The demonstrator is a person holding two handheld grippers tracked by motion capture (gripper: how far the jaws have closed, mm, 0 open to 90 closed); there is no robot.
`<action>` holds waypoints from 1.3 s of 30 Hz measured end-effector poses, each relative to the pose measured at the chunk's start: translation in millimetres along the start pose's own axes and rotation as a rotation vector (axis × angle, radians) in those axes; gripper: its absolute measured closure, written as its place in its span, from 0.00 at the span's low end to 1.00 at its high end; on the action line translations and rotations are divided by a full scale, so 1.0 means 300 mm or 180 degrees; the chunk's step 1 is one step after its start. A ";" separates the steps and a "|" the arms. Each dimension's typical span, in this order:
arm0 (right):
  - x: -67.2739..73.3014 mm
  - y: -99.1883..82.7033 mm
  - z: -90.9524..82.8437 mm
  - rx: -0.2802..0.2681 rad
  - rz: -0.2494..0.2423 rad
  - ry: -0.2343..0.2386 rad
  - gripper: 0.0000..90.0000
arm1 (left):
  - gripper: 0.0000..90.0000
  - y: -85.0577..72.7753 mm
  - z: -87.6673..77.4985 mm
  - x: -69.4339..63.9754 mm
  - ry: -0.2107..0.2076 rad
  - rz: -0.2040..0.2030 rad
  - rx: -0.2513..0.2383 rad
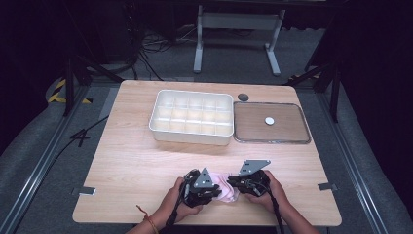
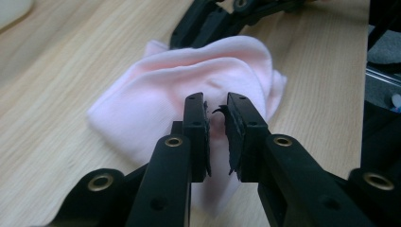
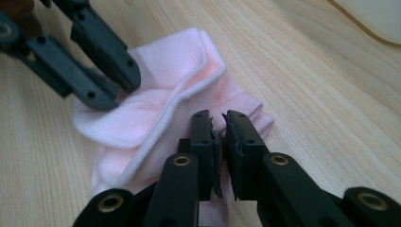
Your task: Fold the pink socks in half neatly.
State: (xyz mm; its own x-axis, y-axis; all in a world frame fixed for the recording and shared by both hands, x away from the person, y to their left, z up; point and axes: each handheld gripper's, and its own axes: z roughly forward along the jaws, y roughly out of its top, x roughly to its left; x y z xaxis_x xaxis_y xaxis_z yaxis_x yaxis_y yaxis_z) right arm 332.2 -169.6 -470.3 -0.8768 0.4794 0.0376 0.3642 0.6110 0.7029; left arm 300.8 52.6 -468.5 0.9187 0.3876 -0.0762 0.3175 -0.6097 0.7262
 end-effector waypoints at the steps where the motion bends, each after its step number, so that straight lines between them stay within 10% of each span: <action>1: -0.001 0.000 0.001 -0.0011 -0.0025 0.0001 0.91 | 0.87 0.000 0.008 -0.006 0.0013 0.0022 0.0030; 16: 0.039 0.046 -0.078 -0.0456 -0.0119 -0.0062 0.92 | 0.85 -0.018 0.023 -0.010 0.0014 0.0027 -0.0012; 31: 0.064 0.024 0.000 -0.0054 -0.0325 0.0039 0.93 | 0.75 -0.027 -0.006 0.000 0.0003 -0.0117 -0.0013; 39: 0.057 0.016 0.012 0.0001 -0.0266 0.0038 0.96 | 0.61 -0.078 -0.083 0.028 0.0187 -0.0508 -0.0097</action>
State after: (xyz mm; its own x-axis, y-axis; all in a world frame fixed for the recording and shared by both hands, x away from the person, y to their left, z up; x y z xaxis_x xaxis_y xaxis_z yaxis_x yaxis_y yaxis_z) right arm 320.1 -156.3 -468.7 -0.9078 0.4193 -0.0127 0.2897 0.6487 0.7037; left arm 295.2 87.3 -469.1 0.8415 0.5182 -0.1529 0.4503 -0.5163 0.7285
